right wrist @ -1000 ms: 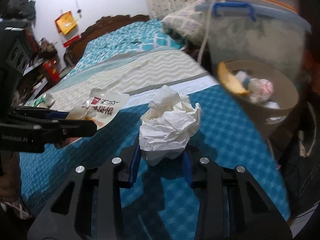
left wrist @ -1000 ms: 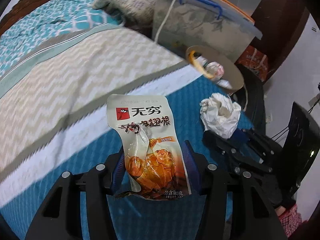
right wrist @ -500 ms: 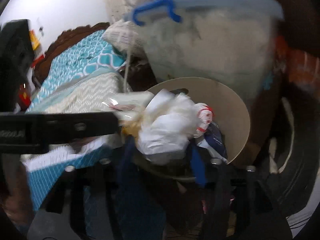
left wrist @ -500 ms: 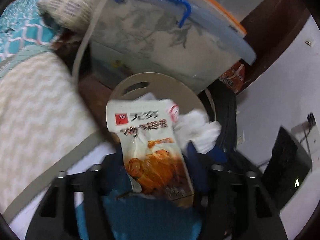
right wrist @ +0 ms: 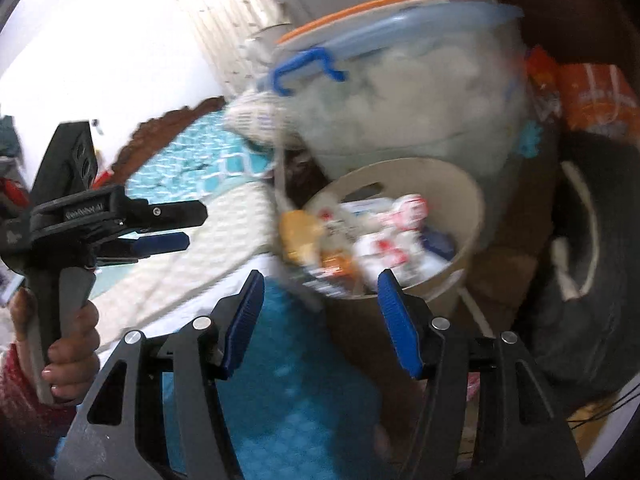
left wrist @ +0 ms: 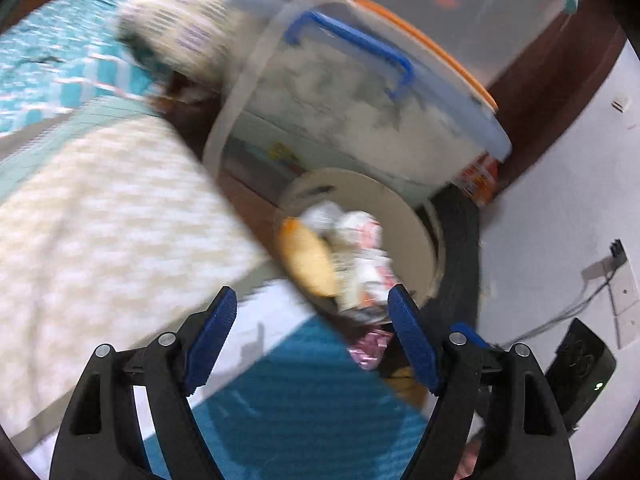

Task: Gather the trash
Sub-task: 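Carry the wrapper and tissue over the beige bin and open both tools, then move both tools toward the green can and pink paper cup on the bed, then grasp the green can with the left tool while the right tool grasps the pink paper cup, then carry the can and cup over the beige bin and open both tools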

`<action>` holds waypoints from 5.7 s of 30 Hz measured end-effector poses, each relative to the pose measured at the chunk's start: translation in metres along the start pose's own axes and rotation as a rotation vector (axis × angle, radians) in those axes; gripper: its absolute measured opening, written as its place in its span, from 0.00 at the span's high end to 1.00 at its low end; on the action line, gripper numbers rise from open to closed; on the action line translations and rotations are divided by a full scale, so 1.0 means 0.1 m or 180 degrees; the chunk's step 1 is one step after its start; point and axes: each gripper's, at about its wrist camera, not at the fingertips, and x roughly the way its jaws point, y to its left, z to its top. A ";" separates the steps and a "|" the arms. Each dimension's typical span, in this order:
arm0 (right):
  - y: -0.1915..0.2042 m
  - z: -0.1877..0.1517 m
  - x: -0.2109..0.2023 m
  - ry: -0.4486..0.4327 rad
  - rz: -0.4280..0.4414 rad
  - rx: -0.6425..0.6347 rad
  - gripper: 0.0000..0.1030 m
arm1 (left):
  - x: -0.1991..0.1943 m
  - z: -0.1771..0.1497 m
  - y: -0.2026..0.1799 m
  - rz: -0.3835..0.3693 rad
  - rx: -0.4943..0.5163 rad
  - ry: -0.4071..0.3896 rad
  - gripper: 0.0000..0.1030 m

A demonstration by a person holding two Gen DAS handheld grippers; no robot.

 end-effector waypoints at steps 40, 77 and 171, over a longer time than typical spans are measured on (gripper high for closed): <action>4.90 -1.45 2.42 0.2176 0.1755 -0.0781 0.39 | -2.56 -1.69 4.87 0.1338 -0.2565 -0.0618 0.14; 2.46 -1.20 0.75 0.1462 0.1693 -0.0338 0.36 | -2.08 -1.86 2.42 0.0476 -0.1435 -0.0271 0.14; 2.94 -1.62 1.04 0.2159 0.1798 0.0239 0.33 | -2.02 -2.21 3.05 -0.0316 -0.2151 -0.0130 0.51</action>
